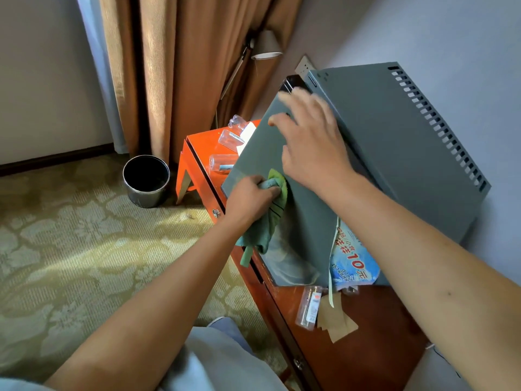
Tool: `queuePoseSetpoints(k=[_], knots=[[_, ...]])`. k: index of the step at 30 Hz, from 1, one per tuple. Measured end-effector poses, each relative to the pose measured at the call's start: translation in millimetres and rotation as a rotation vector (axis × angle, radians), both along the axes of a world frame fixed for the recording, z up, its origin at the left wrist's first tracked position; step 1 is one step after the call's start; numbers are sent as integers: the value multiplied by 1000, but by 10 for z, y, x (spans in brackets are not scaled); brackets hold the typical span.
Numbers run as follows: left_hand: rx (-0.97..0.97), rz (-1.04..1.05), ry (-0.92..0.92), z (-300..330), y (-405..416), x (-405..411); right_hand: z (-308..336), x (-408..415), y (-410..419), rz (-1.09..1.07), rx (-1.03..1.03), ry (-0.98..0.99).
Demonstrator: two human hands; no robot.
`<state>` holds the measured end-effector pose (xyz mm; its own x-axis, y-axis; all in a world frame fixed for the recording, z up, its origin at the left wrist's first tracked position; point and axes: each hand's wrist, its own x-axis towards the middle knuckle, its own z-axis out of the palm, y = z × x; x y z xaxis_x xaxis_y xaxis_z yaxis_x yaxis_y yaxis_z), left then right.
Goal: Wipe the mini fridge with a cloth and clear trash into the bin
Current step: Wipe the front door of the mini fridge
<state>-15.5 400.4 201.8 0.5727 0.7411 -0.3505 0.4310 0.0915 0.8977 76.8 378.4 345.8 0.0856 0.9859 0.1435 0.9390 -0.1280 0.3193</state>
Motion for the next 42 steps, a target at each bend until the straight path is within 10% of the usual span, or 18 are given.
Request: queuePoseSetpoints(k=[7, 26, 42], knots=[[9, -42, 15, -204, -227, -59, -650, -412, -730, -191, -464, 224], [-173, -105, -29, -315, -377, -146, -1011, -486, -984, -610, -468, 658], [-397, -45, -182, -340, -472, -195, -1396, -681, -1174, -482, -268, 142]])
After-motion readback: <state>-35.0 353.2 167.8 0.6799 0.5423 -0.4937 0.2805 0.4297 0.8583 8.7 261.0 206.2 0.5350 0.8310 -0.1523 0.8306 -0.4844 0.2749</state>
